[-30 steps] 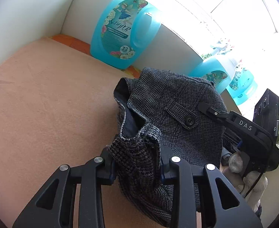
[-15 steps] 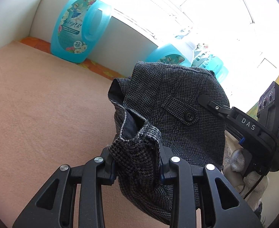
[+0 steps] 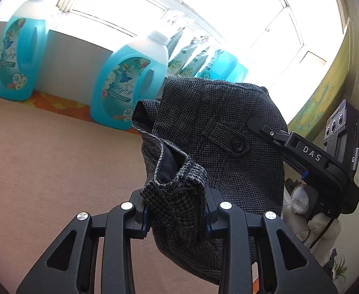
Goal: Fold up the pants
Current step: 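Carry the folded shorts with both grippers onto the stack of dark pants, then open both grippers to set the shorts on top of the stack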
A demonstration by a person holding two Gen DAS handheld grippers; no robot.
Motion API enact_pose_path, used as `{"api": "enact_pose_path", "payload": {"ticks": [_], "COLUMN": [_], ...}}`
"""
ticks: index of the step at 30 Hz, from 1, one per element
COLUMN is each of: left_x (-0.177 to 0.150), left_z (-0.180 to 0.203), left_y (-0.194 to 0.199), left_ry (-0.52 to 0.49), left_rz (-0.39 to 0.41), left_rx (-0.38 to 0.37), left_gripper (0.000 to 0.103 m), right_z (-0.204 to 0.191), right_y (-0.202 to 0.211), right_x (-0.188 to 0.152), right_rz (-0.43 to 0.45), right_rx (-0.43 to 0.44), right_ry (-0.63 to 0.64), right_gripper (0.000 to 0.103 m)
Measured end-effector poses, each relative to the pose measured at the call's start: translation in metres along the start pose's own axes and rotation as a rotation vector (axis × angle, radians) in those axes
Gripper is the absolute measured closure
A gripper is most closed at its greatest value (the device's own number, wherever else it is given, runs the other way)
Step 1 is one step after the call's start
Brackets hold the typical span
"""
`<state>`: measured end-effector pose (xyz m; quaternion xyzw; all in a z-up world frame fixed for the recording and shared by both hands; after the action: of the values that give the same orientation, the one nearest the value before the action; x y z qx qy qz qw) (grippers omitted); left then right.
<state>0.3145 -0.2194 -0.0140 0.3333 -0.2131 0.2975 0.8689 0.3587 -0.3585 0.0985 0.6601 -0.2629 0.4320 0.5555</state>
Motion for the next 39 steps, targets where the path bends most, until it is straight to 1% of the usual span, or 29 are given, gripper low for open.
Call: {"api": "enact_pose_path", "payload": {"ticks": [5, 12, 15, 19, 23, 28, 30, 32, 35, 36, 38, 39], "left_x": [-0.001, 0.001, 0.004, 0.009, 0.008, 0.006, 0.003, -0.006, -0.021, -0.025, -0.031, -0.034], "left_z": [0.048, 0.100, 0.116, 0.126, 0.132, 0.122, 0.115, 0.103, 0.084, 0.080, 0.076, 0.077], "left_y": [-0.045, -0.111, -0.136, -0.164, -0.187, -0.217, -0.232, -0.250, -0.271, -0.275, -0.275, -0.273], "left_ry": [-0.043, -0.080, -0.100, -0.103, -0.122, -0.115, -0.135, -0.117, -0.090, -0.086, -0.098, -0.115], "left_rz": [-0.031, -0.063, -0.064, -0.068, -0.063, -0.069, -0.065, -0.091, -0.143, -0.156, -0.160, -0.162], "left_rx": [-0.044, -0.107, -0.119, -0.135, -0.123, -0.093, -0.063, -0.038, 0.004, 0.014, 0.027, 0.030], "left_gripper": [0.073, 0.073, 0.073, 0.073, 0.073, 0.073, 0.073, 0.073, 0.073, 0.073, 0.073, 0.073], "right_z": [0.061, 0.146, 0.171, 0.196, 0.212, 0.238, 0.250, 0.266, 0.288, 0.296, 0.314, 0.322], "right_y": [0.012, 0.004, -0.006, -0.028, -0.055, -0.093, -0.111, -0.131, -0.161, -0.169, -0.175, -0.174], "right_x": [0.012, 0.027, 0.037, 0.045, 0.049, 0.037, 0.028, 0.014, -0.015, -0.025, -0.036, -0.037], "right_rz": [0.015, 0.001, 0.003, -0.021, -0.023, -0.049, -0.057, -0.075, -0.151, -0.179, -0.210, -0.212], "right_rx": [-0.064, -0.152, -0.172, -0.194, -0.184, -0.162, -0.137, -0.151, -0.137, -0.143, -0.183, -0.188], "right_ry": [0.003, 0.019, 0.039, 0.097, 0.139, 0.142, 0.144, 0.140, 0.089, 0.073, 0.048, 0.023], "right_gripper": [0.083, 0.083, 0.083, 0.083, 0.083, 0.083, 0.083, 0.083, 0.083, 0.081, 0.072, 0.063]}}
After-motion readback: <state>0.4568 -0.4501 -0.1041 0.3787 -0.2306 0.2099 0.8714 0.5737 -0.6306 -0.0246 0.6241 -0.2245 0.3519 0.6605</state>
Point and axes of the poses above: each gripper's, at about its wrist camera, not at the fingertips, and y roughly against the way its jaws point, z to its right, x to its top, the point moved 9 cm from there along -y, roughly the way its jaws point, and after that the axes turned 10 degrees about y, right-handed, at the moved point
